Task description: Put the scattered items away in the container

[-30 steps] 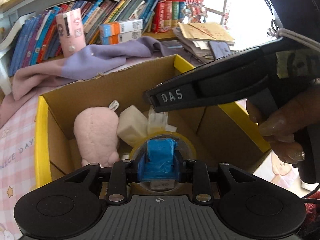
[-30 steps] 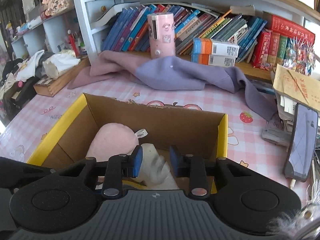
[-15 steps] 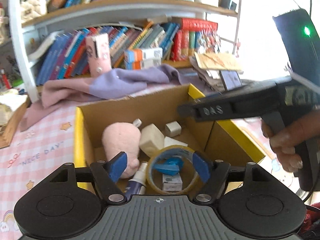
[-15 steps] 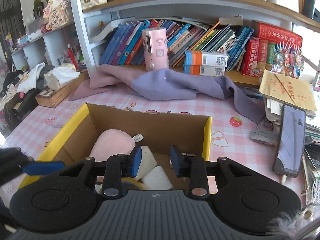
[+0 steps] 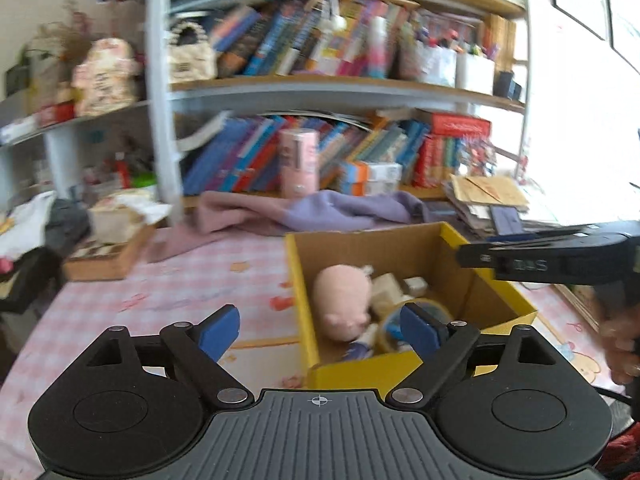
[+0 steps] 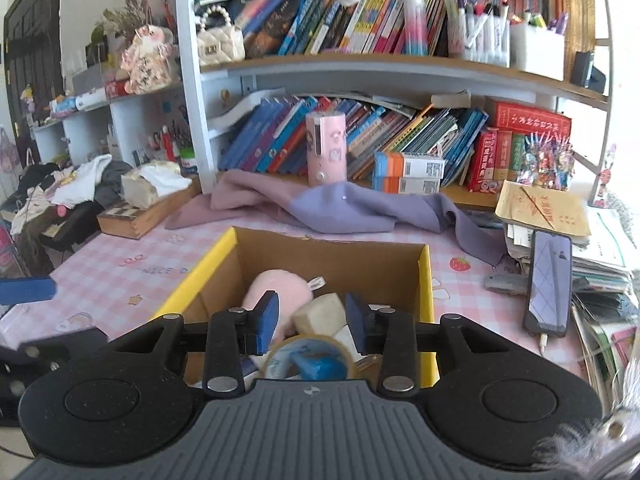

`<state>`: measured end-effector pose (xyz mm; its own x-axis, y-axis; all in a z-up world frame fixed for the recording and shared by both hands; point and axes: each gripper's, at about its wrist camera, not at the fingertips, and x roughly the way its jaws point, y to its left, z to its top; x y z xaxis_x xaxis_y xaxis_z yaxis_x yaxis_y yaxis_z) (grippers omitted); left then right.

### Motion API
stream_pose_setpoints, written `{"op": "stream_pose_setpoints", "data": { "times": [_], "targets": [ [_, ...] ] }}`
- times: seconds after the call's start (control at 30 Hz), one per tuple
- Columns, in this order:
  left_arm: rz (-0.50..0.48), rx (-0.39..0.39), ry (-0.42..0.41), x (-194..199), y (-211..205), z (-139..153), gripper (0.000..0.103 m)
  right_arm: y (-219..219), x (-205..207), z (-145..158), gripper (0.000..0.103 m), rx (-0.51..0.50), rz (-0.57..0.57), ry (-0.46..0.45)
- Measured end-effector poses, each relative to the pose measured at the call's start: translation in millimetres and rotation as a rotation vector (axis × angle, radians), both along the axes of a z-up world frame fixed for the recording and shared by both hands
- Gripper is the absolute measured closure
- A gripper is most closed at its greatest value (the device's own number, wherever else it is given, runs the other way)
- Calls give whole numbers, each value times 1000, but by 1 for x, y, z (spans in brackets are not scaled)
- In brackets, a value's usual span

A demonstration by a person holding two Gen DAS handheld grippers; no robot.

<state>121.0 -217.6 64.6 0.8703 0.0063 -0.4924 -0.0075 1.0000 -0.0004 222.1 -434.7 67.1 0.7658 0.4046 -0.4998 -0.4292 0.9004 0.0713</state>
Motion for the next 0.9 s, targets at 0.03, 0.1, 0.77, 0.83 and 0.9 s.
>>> {"op": "stream_pose_setpoints", "data": {
  "times": [0.03, 0.1, 0.77, 0.83, 0.9],
  "targets": [
    [15, -2, -3, -7, 6, 0, 13, 2, -8, 0, 68, 4, -6, -2],
    [46, -7, -11, -24, 17, 0, 13, 7, -28, -1, 68, 6, -19, -6],
    [134, 67, 82, -147, 49, -39, 3, 39, -189, -44, 59, -69, -92, 106],
    [132, 57, 101, -149, 51, -40, 3, 41, -194, -47, 57, -70, -91, 126],
    [131, 53, 108, -153, 52, -42, 1, 42, -199, -47, 53, -70, -93, 132]
  ]
}}
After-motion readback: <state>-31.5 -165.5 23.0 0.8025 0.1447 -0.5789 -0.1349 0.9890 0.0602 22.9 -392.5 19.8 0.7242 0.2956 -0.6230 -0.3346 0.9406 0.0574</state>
